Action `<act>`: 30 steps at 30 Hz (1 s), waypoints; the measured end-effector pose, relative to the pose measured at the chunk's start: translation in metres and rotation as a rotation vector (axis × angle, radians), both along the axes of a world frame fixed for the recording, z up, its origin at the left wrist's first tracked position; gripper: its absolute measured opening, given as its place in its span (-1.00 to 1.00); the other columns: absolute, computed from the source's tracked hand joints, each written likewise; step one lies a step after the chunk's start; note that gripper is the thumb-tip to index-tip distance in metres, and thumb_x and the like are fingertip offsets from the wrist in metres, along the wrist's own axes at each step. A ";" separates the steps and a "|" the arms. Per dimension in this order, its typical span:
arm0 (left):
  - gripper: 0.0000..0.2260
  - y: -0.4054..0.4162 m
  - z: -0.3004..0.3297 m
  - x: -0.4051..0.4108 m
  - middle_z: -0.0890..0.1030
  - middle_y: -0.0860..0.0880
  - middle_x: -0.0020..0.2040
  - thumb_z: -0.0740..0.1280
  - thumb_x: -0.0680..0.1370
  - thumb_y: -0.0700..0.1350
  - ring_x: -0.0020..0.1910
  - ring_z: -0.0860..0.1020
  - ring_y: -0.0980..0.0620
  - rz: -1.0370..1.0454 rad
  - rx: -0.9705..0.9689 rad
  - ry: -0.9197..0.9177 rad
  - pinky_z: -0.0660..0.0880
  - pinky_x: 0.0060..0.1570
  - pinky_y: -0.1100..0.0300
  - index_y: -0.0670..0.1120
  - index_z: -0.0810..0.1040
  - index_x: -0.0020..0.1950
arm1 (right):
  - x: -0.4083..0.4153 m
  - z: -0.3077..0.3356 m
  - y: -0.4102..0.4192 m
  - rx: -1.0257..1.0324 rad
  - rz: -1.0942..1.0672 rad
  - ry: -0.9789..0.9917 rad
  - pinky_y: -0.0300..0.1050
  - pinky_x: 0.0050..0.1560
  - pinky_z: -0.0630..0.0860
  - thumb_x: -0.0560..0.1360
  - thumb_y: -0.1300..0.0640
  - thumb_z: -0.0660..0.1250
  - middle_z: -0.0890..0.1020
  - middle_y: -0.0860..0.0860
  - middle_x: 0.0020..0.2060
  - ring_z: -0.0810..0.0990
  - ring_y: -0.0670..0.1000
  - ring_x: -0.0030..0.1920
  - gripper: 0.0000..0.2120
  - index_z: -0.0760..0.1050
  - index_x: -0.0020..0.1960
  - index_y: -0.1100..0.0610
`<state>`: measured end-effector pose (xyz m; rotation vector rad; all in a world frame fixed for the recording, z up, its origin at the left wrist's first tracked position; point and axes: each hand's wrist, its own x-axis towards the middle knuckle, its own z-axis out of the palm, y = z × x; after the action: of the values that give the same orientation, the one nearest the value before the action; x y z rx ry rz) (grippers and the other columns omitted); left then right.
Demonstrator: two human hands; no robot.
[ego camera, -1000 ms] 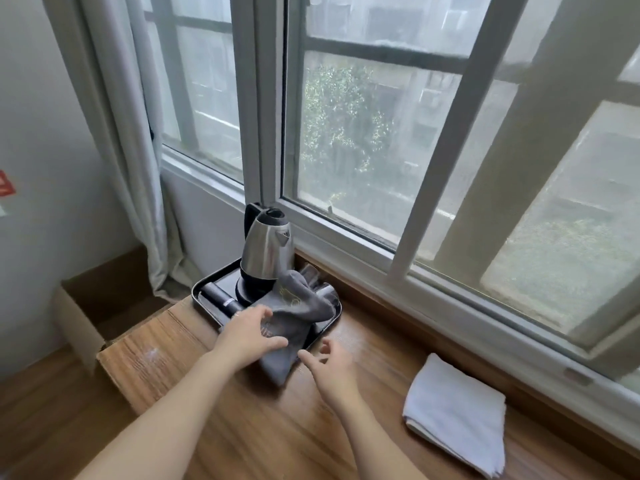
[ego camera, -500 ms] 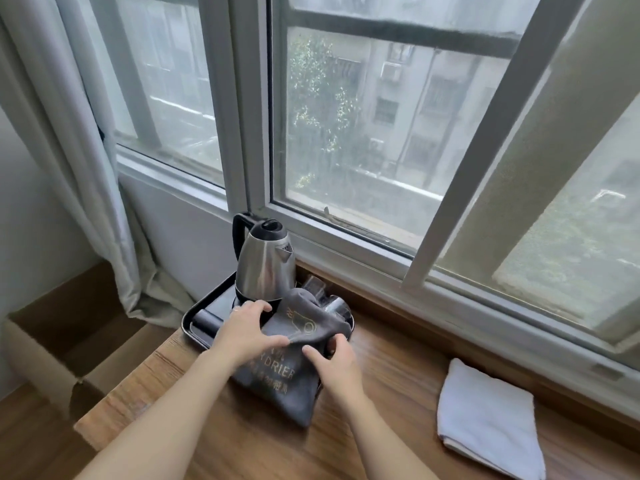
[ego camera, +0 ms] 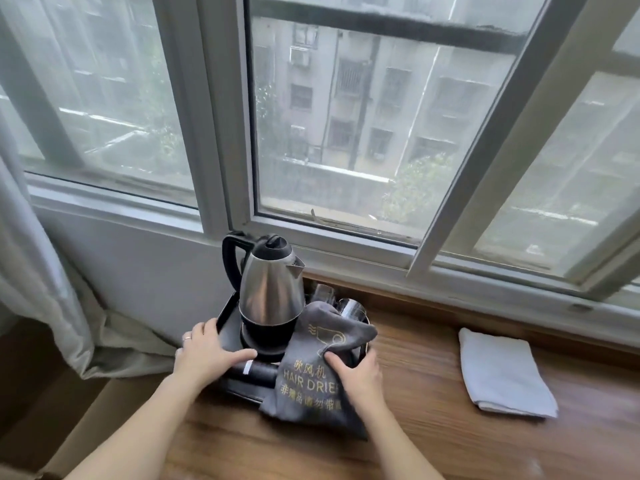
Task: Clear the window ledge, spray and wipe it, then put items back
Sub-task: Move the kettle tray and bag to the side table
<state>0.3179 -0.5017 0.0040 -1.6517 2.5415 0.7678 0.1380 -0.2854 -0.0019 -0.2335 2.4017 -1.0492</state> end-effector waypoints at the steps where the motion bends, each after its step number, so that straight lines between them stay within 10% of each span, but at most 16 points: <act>1: 0.11 -0.005 -0.002 -0.001 0.30 -0.13 0.48 0.43 0.21 0.48 0.47 0.23 -0.20 0.001 0.057 0.023 0.27 0.39 -0.11 -0.09 0.15 0.55 | -0.001 0.000 -0.002 0.009 -0.011 -0.020 0.10 0.40 0.34 0.20 -0.38 0.52 0.50 0.20 0.33 0.42 0.22 0.39 0.02 0.30 0.42 0.22; 11: 0.23 -0.035 -0.021 -0.028 0.31 -0.18 0.47 0.50 0.08 0.48 0.47 0.24 -0.25 -0.005 0.203 0.053 0.26 0.41 -0.14 -0.08 0.12 0.57 | -0.023 -0.014 -0.013 0.147 0.003 -0.121 0.10 0.37 0.41 -0.28 -0.68 0.32 0.55 0.15 0.25 0.47 0.20 0.34 0.37 0.49 0.31 0.17; 17: 0.19 -0.037 -0.020 -0.040 0.24 -0.17 0.49 0.62 0.10 0.31 0.47 0.19 -0.23 0.005 0.222 0.065 0.22 0.42 -0.12 0.06 0.09 0.58 | -0.023 -0.001 -0.016 0.093 -0.058 -0.196 0.11 0.48 0.26 0.16 -0.39 0.56 0.36 0.18 0.38 0.27 0.20 0.47 0.10 0.31 0.44 0.26; 30: 0.28 -0.023 -0.017 -0.035 0.32 -0.18 0.44 0.50 -0.14 0.37 0.43 0.24 -0.24 0.105 0.265 0.186 0.24 0.39 -0.16 0.04 0.21 0.54 | -0.022 -0.013 -0.013 0.027 -0.131 -0.184 0.10 0.49 0.21 0.18 -0.31 0.61 0.30 0.13 0.36 0.21 0.15 0.47 0.05 0.27 0.42 0.25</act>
<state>0.2827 -0.5249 -0.0132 -1.7057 2.3472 1.2613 0.1161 -0.2981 -0.0151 0.0301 2.2878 -1.0469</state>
